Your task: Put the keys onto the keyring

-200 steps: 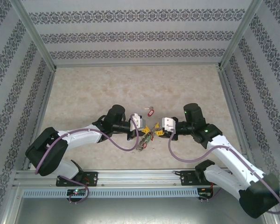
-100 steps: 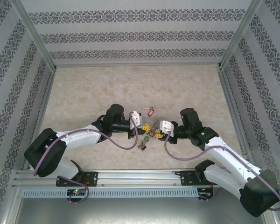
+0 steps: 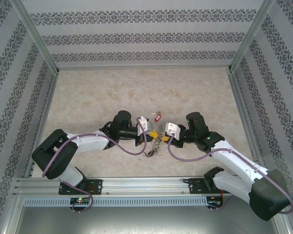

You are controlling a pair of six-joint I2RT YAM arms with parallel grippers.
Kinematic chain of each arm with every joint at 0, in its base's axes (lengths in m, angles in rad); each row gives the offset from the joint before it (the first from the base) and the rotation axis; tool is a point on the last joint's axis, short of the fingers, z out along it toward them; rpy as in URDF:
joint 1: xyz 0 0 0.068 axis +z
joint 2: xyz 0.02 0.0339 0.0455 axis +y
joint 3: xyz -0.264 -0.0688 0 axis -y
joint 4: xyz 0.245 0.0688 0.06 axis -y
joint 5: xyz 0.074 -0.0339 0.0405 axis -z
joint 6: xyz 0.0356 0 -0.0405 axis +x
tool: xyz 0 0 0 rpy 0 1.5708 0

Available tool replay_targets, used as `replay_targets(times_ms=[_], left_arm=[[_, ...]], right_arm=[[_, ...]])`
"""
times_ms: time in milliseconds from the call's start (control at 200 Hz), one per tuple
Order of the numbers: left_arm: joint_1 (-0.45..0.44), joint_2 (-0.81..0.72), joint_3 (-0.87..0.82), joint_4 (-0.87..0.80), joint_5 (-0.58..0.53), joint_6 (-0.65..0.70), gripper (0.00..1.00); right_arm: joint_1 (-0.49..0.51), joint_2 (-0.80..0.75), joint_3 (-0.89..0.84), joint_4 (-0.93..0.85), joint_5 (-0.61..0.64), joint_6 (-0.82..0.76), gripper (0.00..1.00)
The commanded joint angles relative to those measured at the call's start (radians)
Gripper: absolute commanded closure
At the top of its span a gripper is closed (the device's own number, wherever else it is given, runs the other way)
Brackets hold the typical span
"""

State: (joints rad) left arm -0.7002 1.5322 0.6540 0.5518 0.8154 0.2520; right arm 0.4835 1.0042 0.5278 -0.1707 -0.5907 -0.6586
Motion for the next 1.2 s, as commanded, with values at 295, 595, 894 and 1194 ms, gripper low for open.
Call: replay_targets(times_ms=[295,595,894,1194], left_arm=[[-0.005,0.004,-0.001,0.085,0.077,-0.018,1.0],[-0.007,0.01,-0.001,0.028,0.078,0.028,1.0],[-0.007,0.071,-0.039,0.069,0.051,0.029,1.0],[-0.007,0.08,-0.056,0.067,0.045,0.033,1.0]], right_arm=[[0.014,0.056,0.005,0.067,0.008,0.037,0.93],[-0.008,0.079,0.031,0.042,0.003,0.051,0.83],[-0.014,0.013,-0.012,0.019,-0.046,-0.055,0.83],[0.025,0.005,-0.018,-0.067,-0.056,-0.155,0.87]])
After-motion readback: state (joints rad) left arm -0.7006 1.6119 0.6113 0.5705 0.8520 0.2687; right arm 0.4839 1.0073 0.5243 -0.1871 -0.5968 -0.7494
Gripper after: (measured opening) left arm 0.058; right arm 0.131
